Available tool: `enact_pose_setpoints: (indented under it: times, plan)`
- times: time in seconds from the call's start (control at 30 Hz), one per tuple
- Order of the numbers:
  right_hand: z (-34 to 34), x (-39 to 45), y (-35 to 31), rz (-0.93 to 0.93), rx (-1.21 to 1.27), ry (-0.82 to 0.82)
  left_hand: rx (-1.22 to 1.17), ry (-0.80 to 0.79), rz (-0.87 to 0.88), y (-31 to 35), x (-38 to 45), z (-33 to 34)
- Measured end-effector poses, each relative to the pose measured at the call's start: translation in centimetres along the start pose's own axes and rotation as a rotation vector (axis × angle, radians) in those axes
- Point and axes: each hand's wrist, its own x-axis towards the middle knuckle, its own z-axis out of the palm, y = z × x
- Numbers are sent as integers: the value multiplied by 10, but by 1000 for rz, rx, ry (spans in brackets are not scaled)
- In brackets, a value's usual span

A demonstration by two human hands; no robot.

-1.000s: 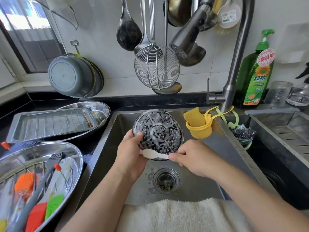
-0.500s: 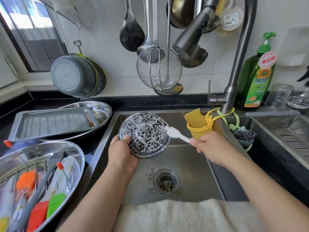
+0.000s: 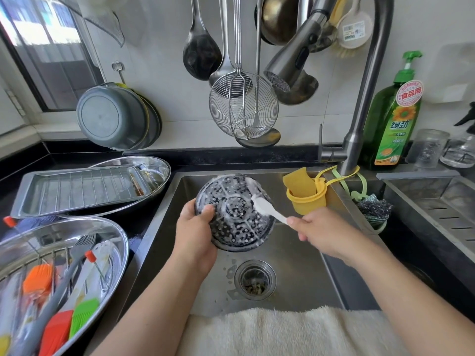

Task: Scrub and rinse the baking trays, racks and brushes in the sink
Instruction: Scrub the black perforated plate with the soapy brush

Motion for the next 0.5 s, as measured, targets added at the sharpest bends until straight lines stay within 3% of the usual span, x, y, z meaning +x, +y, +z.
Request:
enact_pose_setpoints:
  times: [0.1, 0.27, 0.4, 0.5]
  plan:
    - [3, -1, -2, 12, -11, -46, -43, 21, -7, 2, 3, -3]
    - [0, 2, 0, 7, 48, 128, 97, -146, -43, -4, -7, 7]
    - [6, 3, 2, 31, 28, 6, 48, 1, 5, 1, 1, -1]
    - [8, 5, 1, 31, 49, 64, 119, -155, -31, 5, -4, -1]
